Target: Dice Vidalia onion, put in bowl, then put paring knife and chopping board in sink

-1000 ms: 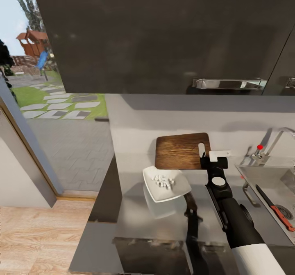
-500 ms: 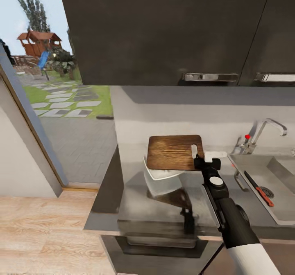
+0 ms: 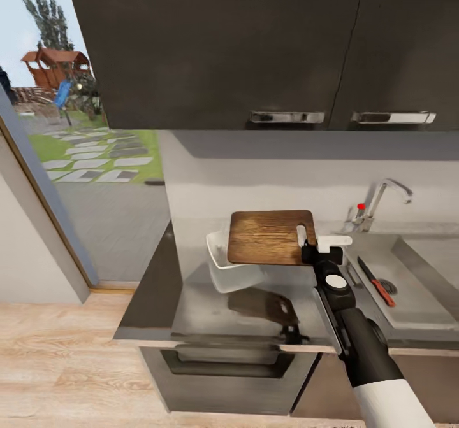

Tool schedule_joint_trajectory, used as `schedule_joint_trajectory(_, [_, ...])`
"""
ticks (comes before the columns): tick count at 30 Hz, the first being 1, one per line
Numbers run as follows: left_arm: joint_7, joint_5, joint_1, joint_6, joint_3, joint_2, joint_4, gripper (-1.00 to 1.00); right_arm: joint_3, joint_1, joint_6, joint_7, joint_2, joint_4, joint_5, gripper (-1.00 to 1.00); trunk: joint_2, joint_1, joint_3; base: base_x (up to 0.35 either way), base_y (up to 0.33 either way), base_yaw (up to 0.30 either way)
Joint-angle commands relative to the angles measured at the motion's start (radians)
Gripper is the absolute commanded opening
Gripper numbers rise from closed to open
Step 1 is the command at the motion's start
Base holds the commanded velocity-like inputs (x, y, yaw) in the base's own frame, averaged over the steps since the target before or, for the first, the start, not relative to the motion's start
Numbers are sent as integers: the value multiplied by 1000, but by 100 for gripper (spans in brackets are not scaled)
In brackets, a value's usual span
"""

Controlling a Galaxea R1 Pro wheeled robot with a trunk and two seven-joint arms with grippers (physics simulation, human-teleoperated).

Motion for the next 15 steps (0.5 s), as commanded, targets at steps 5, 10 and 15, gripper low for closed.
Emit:
schedule_joint_trajectory(5, [2, 10, 0, -1, -2, 1, -1, 100, 2, -1, 9, -4, 2, -1, 11, -100, -2, 1, 3, -1, -265, -178])
schedule_joint_trajectory(10, [2, 10, 0, -1, -2, 1, -1, 100, 2, -1, 9, -5, 4, -1, 11, -100, -2, 1, 4, 0, -286, -51])
schedule_joint_trajectory(15, [2, 10, 0, -1, -2, 1, -1, 100, 3, -1, 10, -5, 5, 0, 10, -100, -2, 1, 4, 0, -288, -4])
